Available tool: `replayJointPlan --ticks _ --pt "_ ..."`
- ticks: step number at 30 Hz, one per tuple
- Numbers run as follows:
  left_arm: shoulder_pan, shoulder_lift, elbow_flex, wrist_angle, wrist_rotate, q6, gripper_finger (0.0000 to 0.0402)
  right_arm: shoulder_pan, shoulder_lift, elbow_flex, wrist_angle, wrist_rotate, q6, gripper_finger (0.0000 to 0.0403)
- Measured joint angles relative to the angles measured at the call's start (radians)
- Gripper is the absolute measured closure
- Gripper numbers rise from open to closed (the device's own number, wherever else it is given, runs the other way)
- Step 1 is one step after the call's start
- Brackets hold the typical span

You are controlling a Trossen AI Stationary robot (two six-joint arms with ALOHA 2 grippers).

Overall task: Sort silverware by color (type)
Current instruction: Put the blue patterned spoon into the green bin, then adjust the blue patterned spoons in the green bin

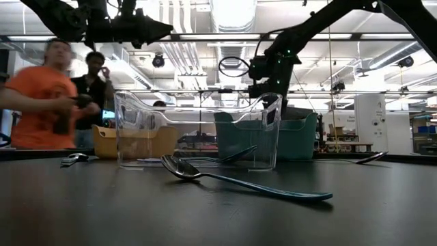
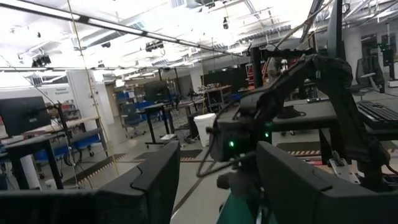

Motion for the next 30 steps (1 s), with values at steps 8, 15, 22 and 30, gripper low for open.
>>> replayJointPlan --ticks 8,15,22,30 --pt "0.000 0.000 0.000 -0.020 0.000 0.003 0.0207 0.000 0.000 0.065 -0.007 0.000 0.062 0.0360" --pt "0.000 0.000 0.000 -0.021 0.000 0.008 0.0207 0.000 -0.001 0.063 -0.039 -0.001 0.074 0.0354" --pt "0.000 0.000 0.000 -0.020 0.000 0.012 0.0207 0.000 -0.001 0.029 -0.036 0.000 0.084 0.0291" --pt "0.000 -0.001 0.000 -0.018 0.000 0.008 0.0207 0.000 -0.016 0.042 0.011 0.000 0.085 0.0248"
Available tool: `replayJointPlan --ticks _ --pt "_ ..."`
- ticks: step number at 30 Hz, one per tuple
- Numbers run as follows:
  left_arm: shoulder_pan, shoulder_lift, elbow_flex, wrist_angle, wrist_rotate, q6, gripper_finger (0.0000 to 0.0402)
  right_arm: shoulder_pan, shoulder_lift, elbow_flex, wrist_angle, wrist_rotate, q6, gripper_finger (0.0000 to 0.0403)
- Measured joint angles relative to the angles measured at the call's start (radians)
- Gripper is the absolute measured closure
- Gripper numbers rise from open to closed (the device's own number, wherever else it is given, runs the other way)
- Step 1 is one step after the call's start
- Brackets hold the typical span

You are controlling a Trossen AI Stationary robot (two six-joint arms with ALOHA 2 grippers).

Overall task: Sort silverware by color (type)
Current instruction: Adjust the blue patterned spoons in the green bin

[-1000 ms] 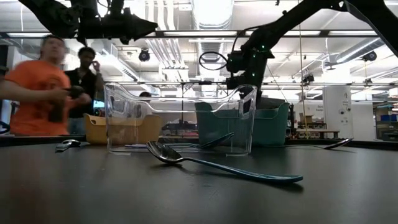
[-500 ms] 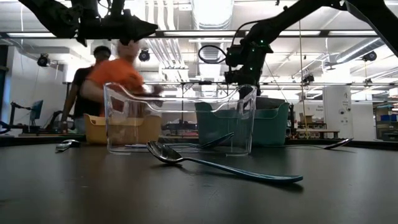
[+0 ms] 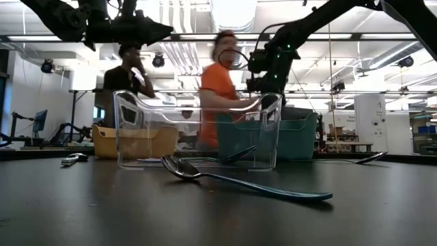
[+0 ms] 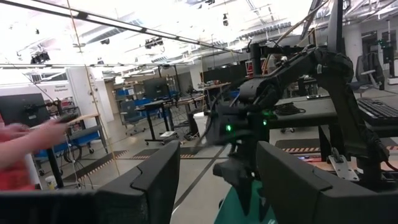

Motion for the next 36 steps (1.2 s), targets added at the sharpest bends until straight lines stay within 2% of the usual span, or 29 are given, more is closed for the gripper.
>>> replayJointPlan --ticks 9,14,21,23,26,36 --pt "0.000 -0.001 0.000 -0.001 0.000 -0.004 0.0207 0.000 -0.015 0.042 -0.021 -0.011 0.000 0.0276" --pt "0.000 -0.001 0.000 -0.001 0.000 -0.001 0.0207 0.012 -0.006 -0.014 -0.023 -0.059 -0.001 0.0308" --pt "0.000 -0.001 0.000 -0.003 0.000 0.020 0.0207 0.056 -0.004 -0.118 0.078 -0.051 -0.060 0.0370" --pt "0.000 -0.001 0.000 -0.003 0.000 0.025 0.0207 0.070 -0.004 -0.144 0.112 -0.021 -0.073 0.0387" --pt "0.000 -0.001 0.000 -0.003 0.000 0.025 0.0207 0.080 -0.004 -0.176 0.149 0.034 -0.077 0.0393" --pt "0.000 -0.001 0.000 -0.003 0.000 0.030 0.0207 0.079 -0.002 -0.298 0.358 0.080 -0.069 0.0394"
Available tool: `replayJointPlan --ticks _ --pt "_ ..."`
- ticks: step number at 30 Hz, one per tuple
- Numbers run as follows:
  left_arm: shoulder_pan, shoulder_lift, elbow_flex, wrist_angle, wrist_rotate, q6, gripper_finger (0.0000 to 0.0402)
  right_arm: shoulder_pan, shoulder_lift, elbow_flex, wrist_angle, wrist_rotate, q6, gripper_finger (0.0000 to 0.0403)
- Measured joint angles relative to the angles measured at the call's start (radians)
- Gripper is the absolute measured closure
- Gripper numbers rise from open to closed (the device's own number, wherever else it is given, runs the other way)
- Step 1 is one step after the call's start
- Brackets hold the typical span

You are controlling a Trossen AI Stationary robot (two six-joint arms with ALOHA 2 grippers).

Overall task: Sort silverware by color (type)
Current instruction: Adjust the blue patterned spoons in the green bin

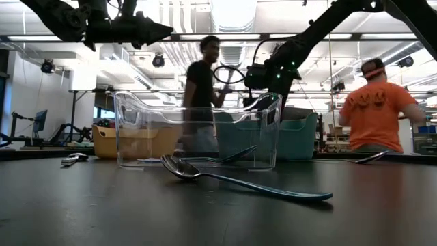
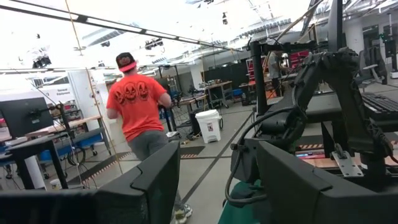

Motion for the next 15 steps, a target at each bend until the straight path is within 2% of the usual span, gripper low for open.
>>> replayJointPlan --ticks 4,15 --pt "0.000 0.000 0.000 0.000 0.000 0.000 0.0207 -0.001 0.000 -0.022 0.058 0.012 0.011 0.0394" --pt "0.000 0.000 0.000 -0.006 0.001 0.000 0.0207 -0.001 -0.009 -0.029 0.027 0.043 0.017 0.0394"
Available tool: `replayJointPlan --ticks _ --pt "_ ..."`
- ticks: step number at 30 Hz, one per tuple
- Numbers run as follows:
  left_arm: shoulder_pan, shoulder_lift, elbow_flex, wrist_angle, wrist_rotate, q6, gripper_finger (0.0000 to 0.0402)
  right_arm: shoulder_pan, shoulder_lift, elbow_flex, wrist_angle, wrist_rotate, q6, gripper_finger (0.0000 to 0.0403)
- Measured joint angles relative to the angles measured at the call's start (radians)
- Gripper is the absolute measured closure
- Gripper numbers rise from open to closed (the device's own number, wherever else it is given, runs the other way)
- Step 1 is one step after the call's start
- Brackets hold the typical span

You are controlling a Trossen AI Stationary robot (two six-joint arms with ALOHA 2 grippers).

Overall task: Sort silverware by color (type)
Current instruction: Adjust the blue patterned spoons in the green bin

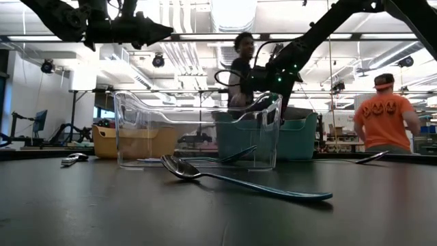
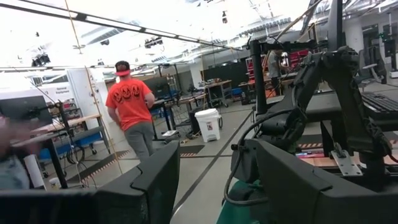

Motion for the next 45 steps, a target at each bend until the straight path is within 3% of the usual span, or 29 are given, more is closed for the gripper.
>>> replayJointPlan --ticks 8,15,21,26,33,40,45 --pt "0.000 -0.010 0.000 0.021 0.000 0.000 0.0207 0.000 -0.112 0.108 -0.109 0.019 -0.005 0.0394" --pt "0.000 -0.014 0.000 0.021 0.001 -0.004 0.0207 -0.008 -0.300 0.197 -0.091 0.241 0.000 0.0394" --pt "0.000 -0.016 0.000 0.010 0.001 -0.005 0.0207 -0.033 -0.355 0.173 -0.102 0.031 0.116 0.0394" --pt "0.000 -0.016 0.000 0.005 0.001 -0.005 0.0207 -0.025 -0.311 0.116 -0.114 0.019 0.140 0.0394" --pt "0.000 -0.016 0.000 0.005 0.002 -0.005 0.0207 -0.021 -0.161 0.076 -0.127 -0.169 0.247 0.0394" --pt "0.000 -0.016 0.000 -0.001 0.002 0.010 0.0207 -0.019 -0.002 0.086 -0.138 -0.177 0.322 0.0394" --pt "0.000 -0.016 0.000 -0.002 0.001 0.014 0.0207 -0.014 0.038 0.098 -0.131 -0.167 0.333 0.0394"
